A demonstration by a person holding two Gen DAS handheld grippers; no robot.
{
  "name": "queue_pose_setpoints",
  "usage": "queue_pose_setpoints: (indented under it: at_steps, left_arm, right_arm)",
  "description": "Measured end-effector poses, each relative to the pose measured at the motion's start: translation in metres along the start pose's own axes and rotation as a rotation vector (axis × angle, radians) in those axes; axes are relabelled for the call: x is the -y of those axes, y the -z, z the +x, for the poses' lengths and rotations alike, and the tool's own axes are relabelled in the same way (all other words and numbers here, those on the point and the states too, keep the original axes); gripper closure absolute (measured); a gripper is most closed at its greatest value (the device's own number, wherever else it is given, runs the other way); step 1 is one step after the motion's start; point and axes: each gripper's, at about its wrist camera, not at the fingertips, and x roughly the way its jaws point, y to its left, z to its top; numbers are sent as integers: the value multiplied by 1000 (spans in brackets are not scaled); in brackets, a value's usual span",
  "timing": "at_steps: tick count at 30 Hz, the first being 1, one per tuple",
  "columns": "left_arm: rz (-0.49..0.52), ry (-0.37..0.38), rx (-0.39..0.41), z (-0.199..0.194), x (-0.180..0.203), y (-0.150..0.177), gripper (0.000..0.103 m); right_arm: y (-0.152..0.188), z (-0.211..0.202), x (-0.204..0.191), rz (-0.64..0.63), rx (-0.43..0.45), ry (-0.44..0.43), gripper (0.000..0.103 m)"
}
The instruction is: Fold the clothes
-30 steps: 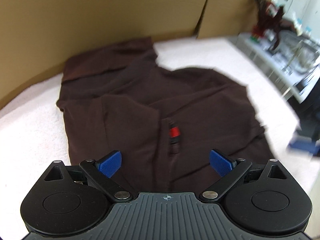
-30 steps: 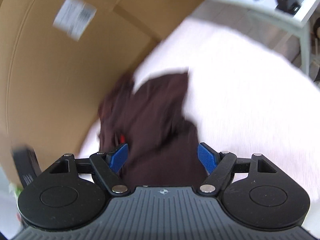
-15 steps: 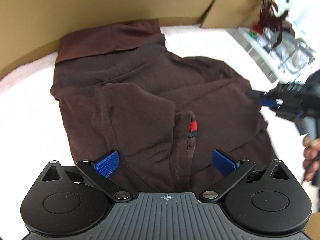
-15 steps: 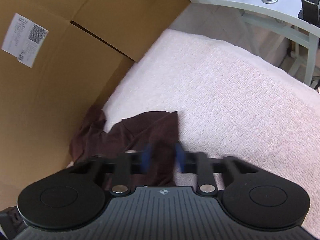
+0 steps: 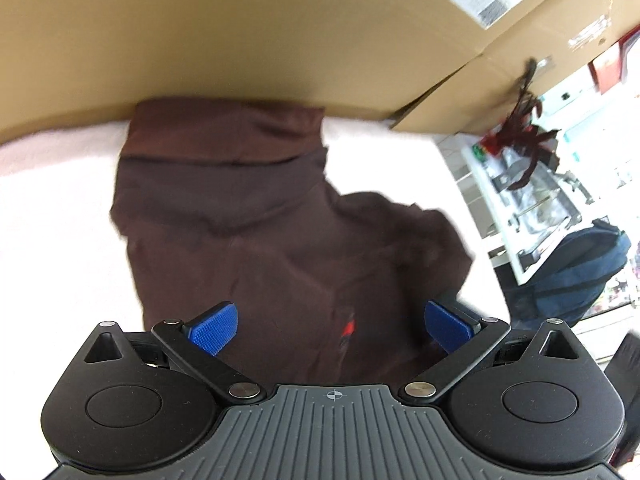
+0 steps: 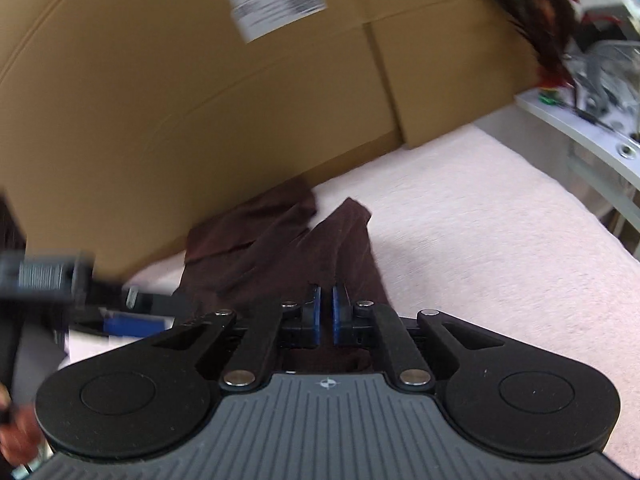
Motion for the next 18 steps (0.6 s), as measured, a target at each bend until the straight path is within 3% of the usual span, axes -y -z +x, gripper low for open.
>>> queue_pose_setpoints:
  at_steps: [5, 9, 13, 14, 16, 18]
  left_arm:
    - [59, -10, -45, 18, 19, -18, 0]
    - [76, -31, -124, 45, 27, -26, 0]
    - [52, 19, -143, 61, 27, -27, 0]
    - [45, 33, -146, 64, 27, -27, 3]
    - [32, 56, -156, 70, 25, -26, 27]
    - [17, 64, -178, 77, 24, -26, 59]
  right_arm:
    - [19, 11, -35, -103, -9, 27, 96]
    - [24, 13, -45, -131, -3, 44, 96]
    - [22, 11, -45, -114, 2, 52, 96]
    - [22, 10, -45, -111, 4, 54, 96]
    - [21, 9, -45, -108, 8, 60, 96]
    - [20, 8, -46, -104, 9, 63, 96]
